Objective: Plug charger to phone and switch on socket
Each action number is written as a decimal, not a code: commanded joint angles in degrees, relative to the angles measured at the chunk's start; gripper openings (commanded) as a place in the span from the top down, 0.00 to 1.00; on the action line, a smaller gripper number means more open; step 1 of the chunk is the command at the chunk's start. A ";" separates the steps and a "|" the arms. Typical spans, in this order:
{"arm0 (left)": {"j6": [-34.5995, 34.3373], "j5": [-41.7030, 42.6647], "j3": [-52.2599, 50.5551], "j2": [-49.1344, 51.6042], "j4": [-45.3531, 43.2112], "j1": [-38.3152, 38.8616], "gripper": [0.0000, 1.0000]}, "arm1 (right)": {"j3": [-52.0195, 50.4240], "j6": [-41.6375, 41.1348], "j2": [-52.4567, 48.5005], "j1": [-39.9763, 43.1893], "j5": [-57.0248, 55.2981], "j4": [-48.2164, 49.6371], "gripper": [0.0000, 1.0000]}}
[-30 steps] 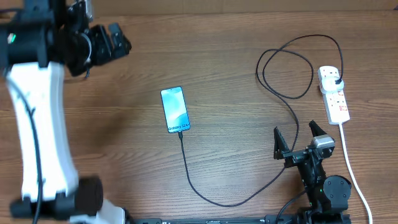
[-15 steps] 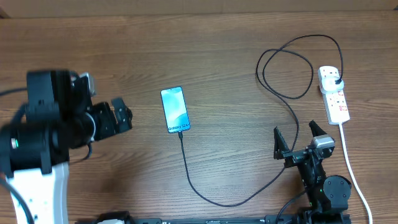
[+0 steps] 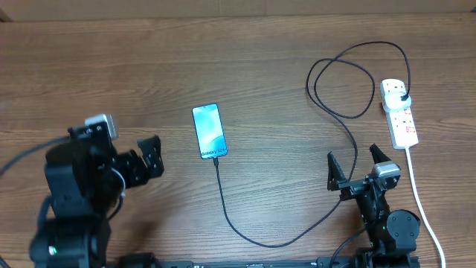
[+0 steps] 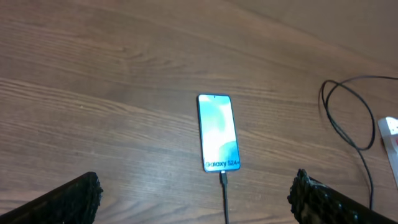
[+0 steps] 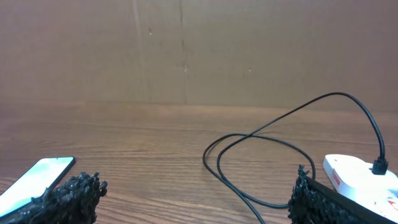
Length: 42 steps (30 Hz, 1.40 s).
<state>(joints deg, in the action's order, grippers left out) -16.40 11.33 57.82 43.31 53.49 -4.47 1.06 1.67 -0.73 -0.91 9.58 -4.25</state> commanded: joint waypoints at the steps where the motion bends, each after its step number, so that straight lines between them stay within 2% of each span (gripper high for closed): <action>1: -0.31 0.68 -5.09 -4.63 -3.04 0.42 0.00 | -0.61 -0.09 0.57 -0.48 -0.59 0.31 0.00; 5: 1.95 0.35 -12.31 -10.40 -12.68 0.44 0.00 | -0.61 -0.11 0.57 -0.48 -0.59 0.31 0.00; 14: 15.58 0.96 -27.76 -22.56 -33.55 2.84 0.00 | -0.61 -0.11 0.57 -0.48 -0.59 0.31 0.00; 22: 24.02 0.50 -39.43 -29.18 -50.58 3.10 0.00 | -0.61 -0.09 0.57 -0.48 -0.59 0.31 0.00; 30: 31.80 0.50 -46.42 -34.97 -53.18 3.13 0.00 | -0.61 -0.11 0.57 -0.48 -0.59 0.31 0.00; 39: 31.91 0.00 -54.25 -43.25 -54.29 3.17 0.00 | -0.61 -0.09 0.57 -0.48 -0.59 0.31 0.00; 42: 32.09 -1.07 -55.23 -43.12 -54.86 3.45 0.00 | -0.61 -0.09 0.57 -0.48 -0.59 0.31 0.00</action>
<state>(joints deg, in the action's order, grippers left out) 14.17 11.64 3.55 0.97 -0.89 -1.72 1.06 1.65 -0.73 -0.89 9.61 -4.27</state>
